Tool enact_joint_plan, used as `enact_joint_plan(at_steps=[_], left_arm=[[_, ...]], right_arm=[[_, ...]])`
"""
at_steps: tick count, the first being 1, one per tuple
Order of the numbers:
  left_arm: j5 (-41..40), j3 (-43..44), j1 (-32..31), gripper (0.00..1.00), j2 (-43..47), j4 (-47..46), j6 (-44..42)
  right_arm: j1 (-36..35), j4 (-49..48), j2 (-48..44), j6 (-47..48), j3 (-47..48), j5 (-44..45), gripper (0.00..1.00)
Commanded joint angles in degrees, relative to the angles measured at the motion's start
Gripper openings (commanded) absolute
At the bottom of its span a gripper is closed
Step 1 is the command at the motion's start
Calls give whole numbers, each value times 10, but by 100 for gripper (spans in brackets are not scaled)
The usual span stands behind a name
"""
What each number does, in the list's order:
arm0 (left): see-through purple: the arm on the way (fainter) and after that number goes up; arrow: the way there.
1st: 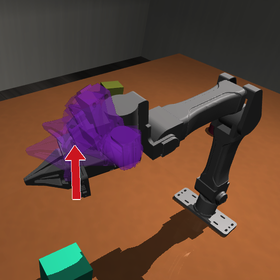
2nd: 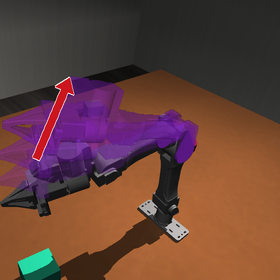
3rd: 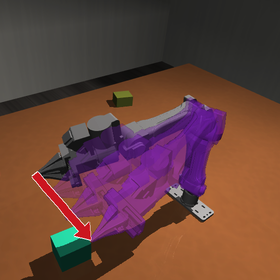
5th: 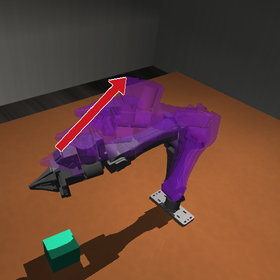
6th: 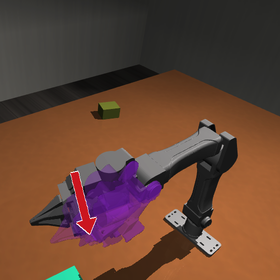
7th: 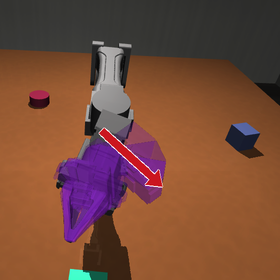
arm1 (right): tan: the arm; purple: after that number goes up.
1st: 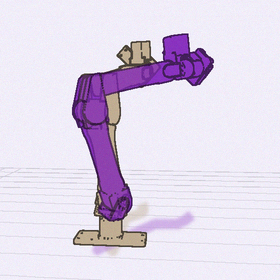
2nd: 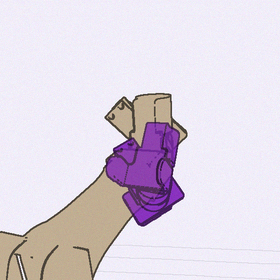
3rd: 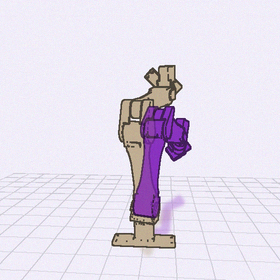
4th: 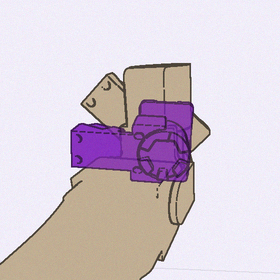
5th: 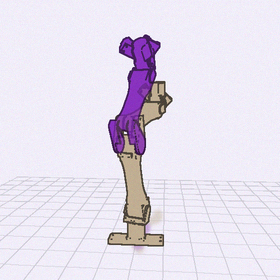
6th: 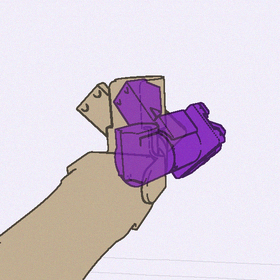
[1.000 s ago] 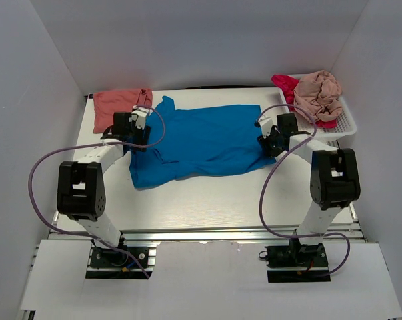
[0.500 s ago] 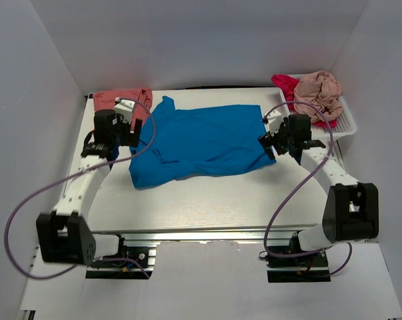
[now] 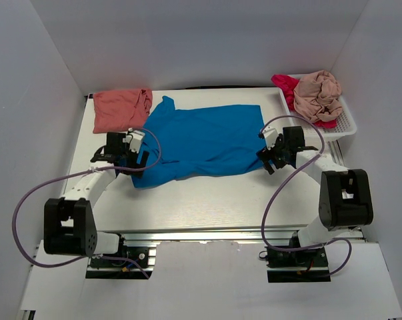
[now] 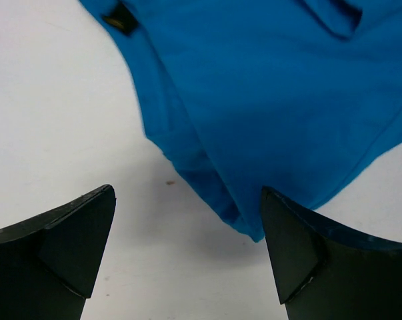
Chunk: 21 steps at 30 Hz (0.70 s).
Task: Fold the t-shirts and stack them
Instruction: Fold the flattened tshirt in 1/3 of the way
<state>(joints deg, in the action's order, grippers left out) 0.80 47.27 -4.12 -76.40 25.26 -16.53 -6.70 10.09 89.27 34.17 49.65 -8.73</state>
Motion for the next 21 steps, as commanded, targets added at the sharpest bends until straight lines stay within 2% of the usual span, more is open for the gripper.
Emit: enact_joint_plan(at_steps=[1,8,16,20,21], left_arm=[[60,-10,3,98,-4,2,-9],[94,-5,3,98,-35,22,-10],[111,-6,3,98,-12,48,-10],[111,-7,3,98,-11,50,-12],[112,-6,3,98,-12,48,-11]], right_arm=[[4,-23,19,11,15,1,85],[5,-30,63,11,36,9,83],[5,-28,89,4,49,11,75],[5,-29,87,6,45,6,64],[5,-27,87,8,45,3,52]])
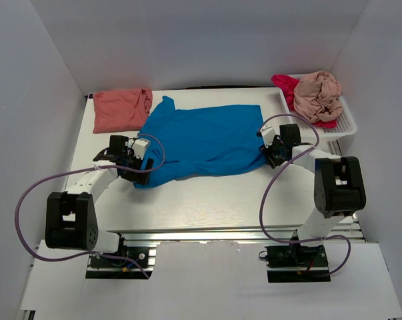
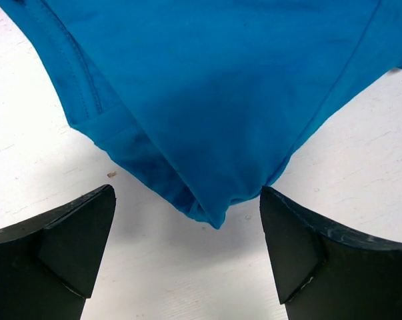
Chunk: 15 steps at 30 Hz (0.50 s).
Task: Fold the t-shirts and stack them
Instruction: Fold the flattened tshirt in 1/3 of the way
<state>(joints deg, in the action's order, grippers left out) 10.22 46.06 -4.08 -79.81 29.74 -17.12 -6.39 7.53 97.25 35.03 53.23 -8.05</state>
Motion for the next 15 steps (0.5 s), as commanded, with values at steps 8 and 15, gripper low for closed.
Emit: enact_joint_plan(at_steps=[8,15], left_arm=[[13,25,3,98,-2,-12,-5],[16,51,3,98,-30,-13,-3]], right_arm=[[5,25,8,6,18,-9,0],[9,68,-33,15,-4,-9,0]])
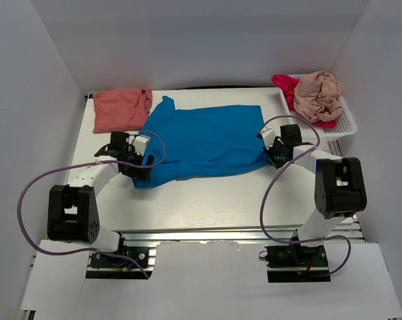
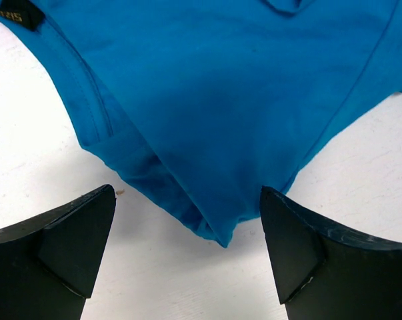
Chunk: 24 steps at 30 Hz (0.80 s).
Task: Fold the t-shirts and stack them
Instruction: Fold the flattened tshirt in 1/3 of the way
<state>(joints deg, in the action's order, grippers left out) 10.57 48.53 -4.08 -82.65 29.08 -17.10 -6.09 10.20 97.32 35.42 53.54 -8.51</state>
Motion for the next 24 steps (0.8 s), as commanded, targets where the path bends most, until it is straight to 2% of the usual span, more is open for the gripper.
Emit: enact_joint_plan(at_steps=[1,7,16,17,18,19,20,21,22,24], left_arm=[[8,29,3,98,-2,-8,-3],[0,49,3,98,-7,-8,-11],[-13,72,3,98,-22,-17,-21],[-18,78,3,98,-28,-18,-21],[-17,81,3,98,-31,-19,-21],[-17,83,3,98,-35,-24,-21],[-17,87,3,98,-42,-28,-20],[-15,89,3,98,-44,-33,-18],[-14,89,3,98,-49,-46,-14],[-4,96,4,98,-64,-60,-9]], right_arm=[[6,47,-41,17,-14,-3,0],[13,52,-88,40,-64,31,0],[28,86,-124,53,-89,65,0],[29,84,-128,48,-86,65,8],[30,81,-133,43,-84,63,22],[30,77,-150,37,-82,51,40],[30,71,-164,29,-79,44,73],[30,61,-175,10,-71,37,86],[30,57,-201,0,-65,18,89],[29,61,-228,-37,-37,-1,89]])
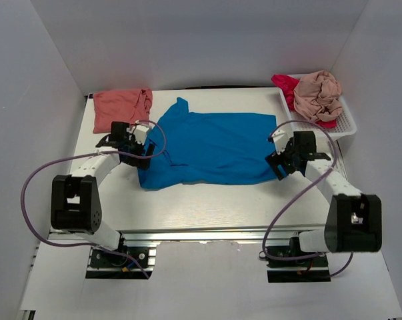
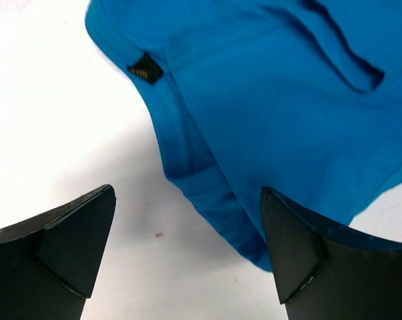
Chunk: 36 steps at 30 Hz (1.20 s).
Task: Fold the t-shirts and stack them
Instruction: Fold the flattened tshirt in 1/3 of the way
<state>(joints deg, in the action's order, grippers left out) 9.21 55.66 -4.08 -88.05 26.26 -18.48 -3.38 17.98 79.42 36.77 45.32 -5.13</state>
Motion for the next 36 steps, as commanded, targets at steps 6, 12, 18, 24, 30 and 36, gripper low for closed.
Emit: enact_joint_plan(at_steps=[6,12,18,24,30,36], left_arm=[[64,78,4,98,-83,-62,31],[90,113,3,98,-138,-78,42],[106,109,2,94,-141,-112,78],[94,86,2,76,-112,-124,86],[91,88,2,70,-114,-117,83],[78,84,2,70,-117,-116,78]], right_arm=[[-15,45,-117,-173,117,-164,89],[-85,17,-166,-164,65,-171,89],[-109,-41,-147,-137,16,-140,88],[-131,-75,-153,-115,-9,-84,87],[-138,-87,-147,-111,-18,-67,87],[-149,-91,-131,-100,-23,-45,87]])
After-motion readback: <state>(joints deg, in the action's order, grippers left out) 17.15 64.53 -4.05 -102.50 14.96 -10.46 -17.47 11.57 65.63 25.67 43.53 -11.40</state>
